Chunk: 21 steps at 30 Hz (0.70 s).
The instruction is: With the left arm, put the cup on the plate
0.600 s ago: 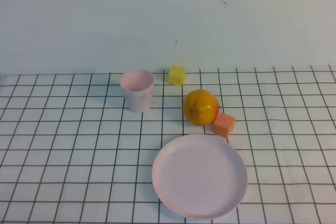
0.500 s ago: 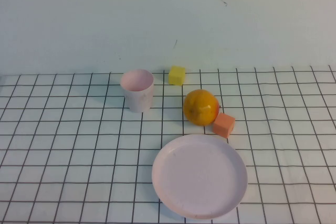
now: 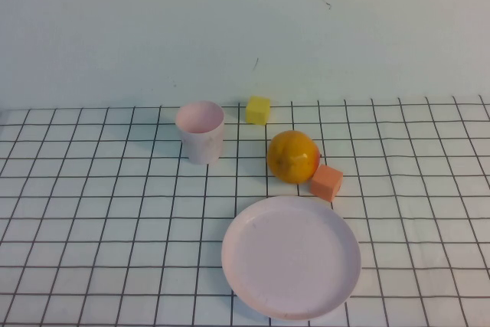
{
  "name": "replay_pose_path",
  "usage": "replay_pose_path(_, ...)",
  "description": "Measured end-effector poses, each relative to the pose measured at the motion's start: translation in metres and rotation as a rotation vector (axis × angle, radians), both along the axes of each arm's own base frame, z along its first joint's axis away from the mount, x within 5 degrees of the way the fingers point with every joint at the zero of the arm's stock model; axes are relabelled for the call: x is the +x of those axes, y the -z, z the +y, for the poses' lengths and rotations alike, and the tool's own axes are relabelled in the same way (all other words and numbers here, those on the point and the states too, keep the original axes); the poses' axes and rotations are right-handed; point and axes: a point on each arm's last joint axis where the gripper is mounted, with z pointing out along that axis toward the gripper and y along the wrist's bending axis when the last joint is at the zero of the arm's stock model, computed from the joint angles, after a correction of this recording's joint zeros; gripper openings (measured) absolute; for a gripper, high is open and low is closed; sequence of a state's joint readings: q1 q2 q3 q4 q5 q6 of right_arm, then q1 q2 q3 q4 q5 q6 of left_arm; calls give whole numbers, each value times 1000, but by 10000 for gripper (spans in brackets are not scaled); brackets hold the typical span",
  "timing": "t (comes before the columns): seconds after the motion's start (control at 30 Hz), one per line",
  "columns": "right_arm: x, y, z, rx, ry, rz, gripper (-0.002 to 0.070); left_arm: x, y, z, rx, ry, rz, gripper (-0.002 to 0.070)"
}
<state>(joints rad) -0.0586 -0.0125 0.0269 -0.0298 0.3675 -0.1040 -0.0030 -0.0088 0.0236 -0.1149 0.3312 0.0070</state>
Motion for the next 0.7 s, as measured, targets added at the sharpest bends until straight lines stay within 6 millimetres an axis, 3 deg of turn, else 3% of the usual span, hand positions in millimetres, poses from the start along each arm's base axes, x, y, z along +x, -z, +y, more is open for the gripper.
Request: replay_pose_path(0.7,0,0,1,0,-18,0,-2,0,0,1,45,-1,1,-3)
